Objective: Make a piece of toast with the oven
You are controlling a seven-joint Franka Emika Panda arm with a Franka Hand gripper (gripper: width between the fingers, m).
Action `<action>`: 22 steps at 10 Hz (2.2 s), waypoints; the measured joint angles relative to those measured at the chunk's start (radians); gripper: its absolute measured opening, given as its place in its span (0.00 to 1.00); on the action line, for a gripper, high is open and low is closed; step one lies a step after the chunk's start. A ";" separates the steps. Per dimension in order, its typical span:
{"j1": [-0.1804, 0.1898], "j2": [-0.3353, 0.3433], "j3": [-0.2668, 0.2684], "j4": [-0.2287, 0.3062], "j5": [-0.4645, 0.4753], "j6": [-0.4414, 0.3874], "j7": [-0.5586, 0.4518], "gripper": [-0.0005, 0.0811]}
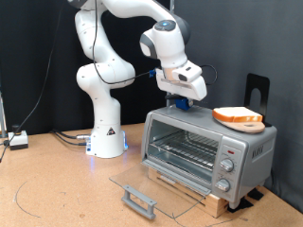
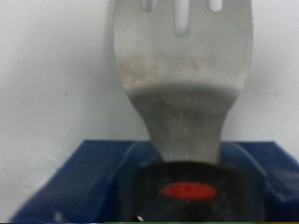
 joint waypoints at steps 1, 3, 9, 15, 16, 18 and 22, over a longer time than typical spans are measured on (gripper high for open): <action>-0.004 -0.026 -0.022 0.010 -0.001 -0.036 0.000 0.48; -0.010 -0.051 -0.032 0.010 -0.001 -0.068 0.001 0.48; -0.186 -0.043 -0.030 -0.040 0.016 0.234 0.206 0.48; -0.330 -0.042 -0.192 -0.029 -0.096 0.109 0.060 0.48; -0.330 -0.042 -0.189 -0.028 -0.096 0.109 0.064 0.48; -0.312 -0.041 -0.173 -0.008 -0.095 0.107 0.060 0.48; -0.295 0.003 -0.049 0.064 -0.149 0.080 0.137 0.48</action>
